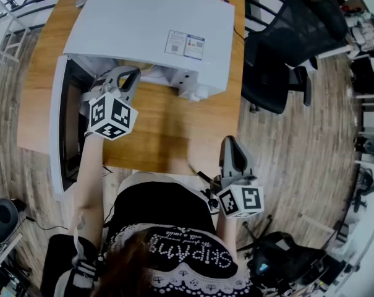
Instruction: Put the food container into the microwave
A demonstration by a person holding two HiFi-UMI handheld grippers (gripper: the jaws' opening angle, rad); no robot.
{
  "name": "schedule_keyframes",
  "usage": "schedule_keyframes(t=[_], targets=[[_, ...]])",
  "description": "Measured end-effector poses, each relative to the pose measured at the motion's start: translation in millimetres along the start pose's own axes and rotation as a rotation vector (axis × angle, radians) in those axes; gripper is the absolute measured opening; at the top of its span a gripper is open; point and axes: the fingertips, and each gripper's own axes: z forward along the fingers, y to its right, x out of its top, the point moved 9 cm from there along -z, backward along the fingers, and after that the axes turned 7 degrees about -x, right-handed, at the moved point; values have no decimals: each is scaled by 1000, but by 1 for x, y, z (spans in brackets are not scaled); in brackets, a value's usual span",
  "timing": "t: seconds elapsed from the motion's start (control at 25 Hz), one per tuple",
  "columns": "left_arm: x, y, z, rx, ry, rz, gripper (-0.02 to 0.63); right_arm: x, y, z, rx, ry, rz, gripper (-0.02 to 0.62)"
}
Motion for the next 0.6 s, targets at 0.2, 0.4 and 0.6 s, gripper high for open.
schedule_keyframes(t=[0.2,0.4,0.6], targets=[[14,8,-36,109,175,-178,29,1,2,-7,15,19,-11,40],[39,20,-85,205,352,-295,29,4,3,-13,44,47,-28,40],[53,33,-131,259,538,-528,29,7,2,-18,81,75,-29,40]])
